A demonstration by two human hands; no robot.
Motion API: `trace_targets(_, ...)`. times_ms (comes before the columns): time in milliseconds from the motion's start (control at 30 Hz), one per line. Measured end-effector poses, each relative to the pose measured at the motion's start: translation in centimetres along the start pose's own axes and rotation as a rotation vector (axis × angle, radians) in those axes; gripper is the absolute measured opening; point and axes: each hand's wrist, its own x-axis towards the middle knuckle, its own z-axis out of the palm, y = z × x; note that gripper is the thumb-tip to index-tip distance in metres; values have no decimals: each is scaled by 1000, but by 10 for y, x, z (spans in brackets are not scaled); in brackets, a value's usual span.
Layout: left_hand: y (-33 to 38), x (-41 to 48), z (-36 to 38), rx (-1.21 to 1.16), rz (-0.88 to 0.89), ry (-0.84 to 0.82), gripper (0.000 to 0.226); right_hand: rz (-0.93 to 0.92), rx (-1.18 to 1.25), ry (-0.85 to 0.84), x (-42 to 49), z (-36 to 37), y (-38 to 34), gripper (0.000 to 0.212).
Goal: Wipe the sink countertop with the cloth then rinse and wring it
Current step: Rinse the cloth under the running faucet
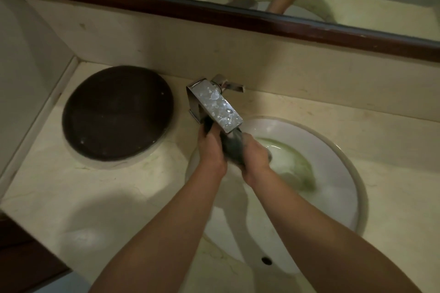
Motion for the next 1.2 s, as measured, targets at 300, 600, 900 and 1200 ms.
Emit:
trace_targets(300, 8, 3, 3, -55, -124, -16, 33, 313, 280, -89, 0, -6, 6, 38)
trace_targets(600, 7, 2, 9, -163, -130, 31, 48, 207, 363, -290, 5, 32, 4, 66)
trace_targets(900, 12, 15, 18, -180, -219, 87, 25, 164, 69, -27, 12, 29, -6, 34)
trace_targets(1200, 19, 13, 19, -95, -264, 31, 25, 120, 95, 13, 14, 21, 3, 23)
